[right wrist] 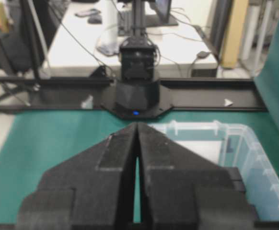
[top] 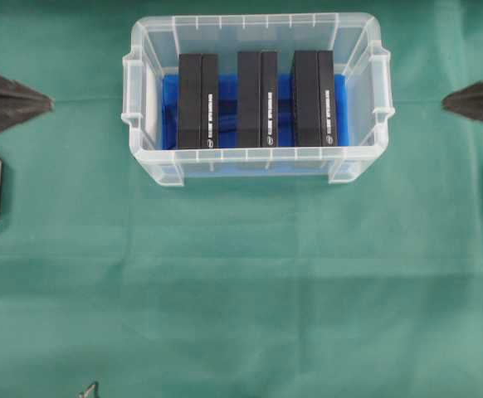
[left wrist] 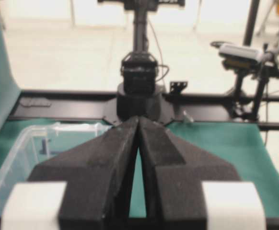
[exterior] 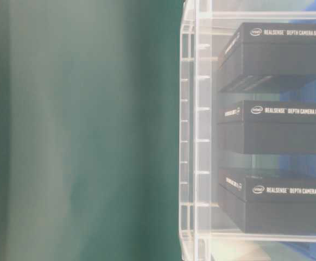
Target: Take the box out of the case with both arms.
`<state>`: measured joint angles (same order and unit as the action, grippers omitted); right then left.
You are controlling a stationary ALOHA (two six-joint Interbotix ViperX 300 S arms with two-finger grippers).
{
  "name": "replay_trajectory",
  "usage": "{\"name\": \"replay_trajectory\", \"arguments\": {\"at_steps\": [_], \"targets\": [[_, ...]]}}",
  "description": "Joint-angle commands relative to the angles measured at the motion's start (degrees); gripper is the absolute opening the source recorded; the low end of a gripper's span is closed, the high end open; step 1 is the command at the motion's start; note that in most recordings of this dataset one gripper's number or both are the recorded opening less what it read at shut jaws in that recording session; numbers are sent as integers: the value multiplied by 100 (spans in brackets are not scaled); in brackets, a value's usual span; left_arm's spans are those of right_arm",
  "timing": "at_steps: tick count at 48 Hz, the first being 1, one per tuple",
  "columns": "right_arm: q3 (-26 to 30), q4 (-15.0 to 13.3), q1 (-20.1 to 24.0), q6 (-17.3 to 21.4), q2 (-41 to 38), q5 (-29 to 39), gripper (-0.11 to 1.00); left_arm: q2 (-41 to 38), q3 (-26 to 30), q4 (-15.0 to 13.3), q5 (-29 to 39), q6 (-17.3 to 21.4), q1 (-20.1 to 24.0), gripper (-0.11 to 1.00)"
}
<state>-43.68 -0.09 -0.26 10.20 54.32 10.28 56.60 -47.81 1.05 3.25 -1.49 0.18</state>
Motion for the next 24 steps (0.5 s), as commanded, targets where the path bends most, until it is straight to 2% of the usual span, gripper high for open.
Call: {"name": "replay_trajectory", "arguments": {"at_steps": [1,7,15,20,24], "targets": [[633,18,-9,123,-141,439,0,-70,606,18,554,0,0,1],[1090,18,-9,167,-281,844,0,-97,1081,18,1187,0,0,1],[1248,18,-9,176,-413,1266,0,-97,1204,18,1644,-44,0,1],[1283,18,-9,176,-448,1758,0,-114,1283,18,2092,-264,-18,1],[1371,18,-9,185,-510,2443,0,-167,1397,18,2698,-501,-44,1]]}}
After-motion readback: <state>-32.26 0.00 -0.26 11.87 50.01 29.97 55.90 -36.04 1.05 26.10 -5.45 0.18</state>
